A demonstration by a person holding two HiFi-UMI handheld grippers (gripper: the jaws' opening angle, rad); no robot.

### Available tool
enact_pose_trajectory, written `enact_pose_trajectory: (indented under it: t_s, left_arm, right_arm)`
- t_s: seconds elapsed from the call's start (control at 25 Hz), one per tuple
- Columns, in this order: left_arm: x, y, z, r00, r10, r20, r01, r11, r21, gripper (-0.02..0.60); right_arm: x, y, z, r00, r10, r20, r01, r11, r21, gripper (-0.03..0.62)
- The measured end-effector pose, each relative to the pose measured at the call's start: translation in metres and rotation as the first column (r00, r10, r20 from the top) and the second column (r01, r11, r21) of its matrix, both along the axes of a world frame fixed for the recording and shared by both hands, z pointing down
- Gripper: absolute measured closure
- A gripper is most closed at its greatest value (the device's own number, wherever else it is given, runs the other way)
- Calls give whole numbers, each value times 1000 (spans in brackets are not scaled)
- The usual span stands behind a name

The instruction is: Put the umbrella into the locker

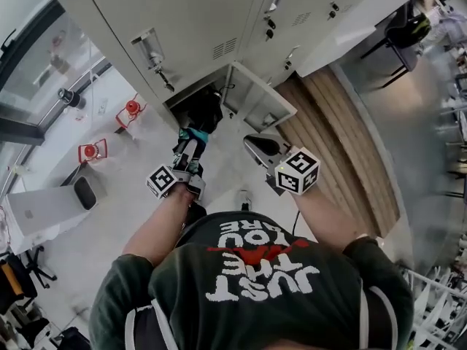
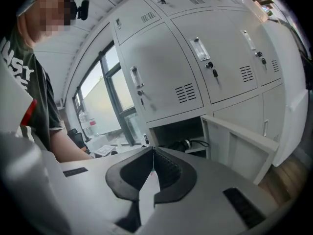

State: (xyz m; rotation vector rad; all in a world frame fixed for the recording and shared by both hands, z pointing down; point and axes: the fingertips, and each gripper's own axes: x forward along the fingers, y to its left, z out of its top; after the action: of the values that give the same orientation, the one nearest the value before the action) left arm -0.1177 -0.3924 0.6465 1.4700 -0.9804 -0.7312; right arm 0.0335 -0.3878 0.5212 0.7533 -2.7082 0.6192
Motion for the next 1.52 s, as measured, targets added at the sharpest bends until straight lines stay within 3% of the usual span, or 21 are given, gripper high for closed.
enact_pose_trajectory:
  t_s: [0.24,1.12,1.36,1.52]
  left_arm:
    - [3,-24,23,997,-76,-29,75,997,-18,377]
    - [7,-119,76,961,-273,43,275,959,-70,377]
    - [6,-129,83,953,-270,137,280,958,-60,376]
    - [10,-135,81,929,-207,307,220,976,-6,377]
  right_arm:
    - [-5,-3,19,999,-28,-19,28,1000,2,559]
    - [7,1,56,997,-60,-55,60,998,3,559]
    - [11,4,63,996,-67,-66,67,998,3,559]
    - [15,3,69,995,-64,-73,64,998,-2,560]
